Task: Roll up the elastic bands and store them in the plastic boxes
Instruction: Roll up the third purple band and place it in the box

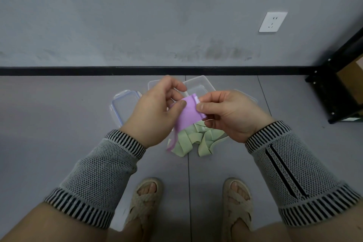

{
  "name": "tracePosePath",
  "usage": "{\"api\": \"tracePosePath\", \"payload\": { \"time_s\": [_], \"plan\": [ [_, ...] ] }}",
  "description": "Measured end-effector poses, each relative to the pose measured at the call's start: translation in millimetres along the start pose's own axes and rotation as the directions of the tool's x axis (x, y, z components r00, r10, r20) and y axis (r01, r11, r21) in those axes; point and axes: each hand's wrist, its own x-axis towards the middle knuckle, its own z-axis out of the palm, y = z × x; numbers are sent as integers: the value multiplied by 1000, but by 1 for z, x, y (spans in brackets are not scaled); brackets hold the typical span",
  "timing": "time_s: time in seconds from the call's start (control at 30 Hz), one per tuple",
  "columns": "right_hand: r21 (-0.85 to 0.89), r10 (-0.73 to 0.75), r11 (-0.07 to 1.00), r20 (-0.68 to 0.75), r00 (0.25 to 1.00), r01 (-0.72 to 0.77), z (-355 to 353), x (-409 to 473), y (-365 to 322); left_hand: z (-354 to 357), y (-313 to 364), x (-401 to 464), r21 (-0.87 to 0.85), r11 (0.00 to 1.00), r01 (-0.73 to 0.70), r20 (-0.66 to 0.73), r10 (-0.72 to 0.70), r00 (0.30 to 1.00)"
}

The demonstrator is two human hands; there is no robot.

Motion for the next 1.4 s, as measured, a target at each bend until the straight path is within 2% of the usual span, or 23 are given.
{"api": "tracePosePath", "payload": {
  "time_s": [0.47, 0.63, 0.87, 1.07, 1.27, 1.4],
  "plan": [
    [-58, -35, 998, -32, 999, 33, 7, 2, 2, 0, 5, 0, -81, 992, 97, 36, -95, 995],
    [-82, -59, 995, -27, 998, 57, 10, 1, 3, 2, 8, 0, -132, 980, 148, 1, -149, 989],
    [-23, 23, 1000, 101, 995, -21, 2, -2, 1, -5, 7, 1, -196, 962, 190, -9, -196, 981],
    [-18, 22, 1000, 88, 996, -20, 2, -3, 1, -6, 7, 0, -232, 951, 206, 11, -209, 978],
    [-85, -18, 996, 45, 999, 22, 2, -2, 1, -5, 9, -1, -242, 944, 226, 34, -224, 974],
    [-121, -22, 992, 54, 998, 29, 2, -2, 2, -6, 7, 0, -188, 962, 198, 44, -193, 980]
  ]
}}
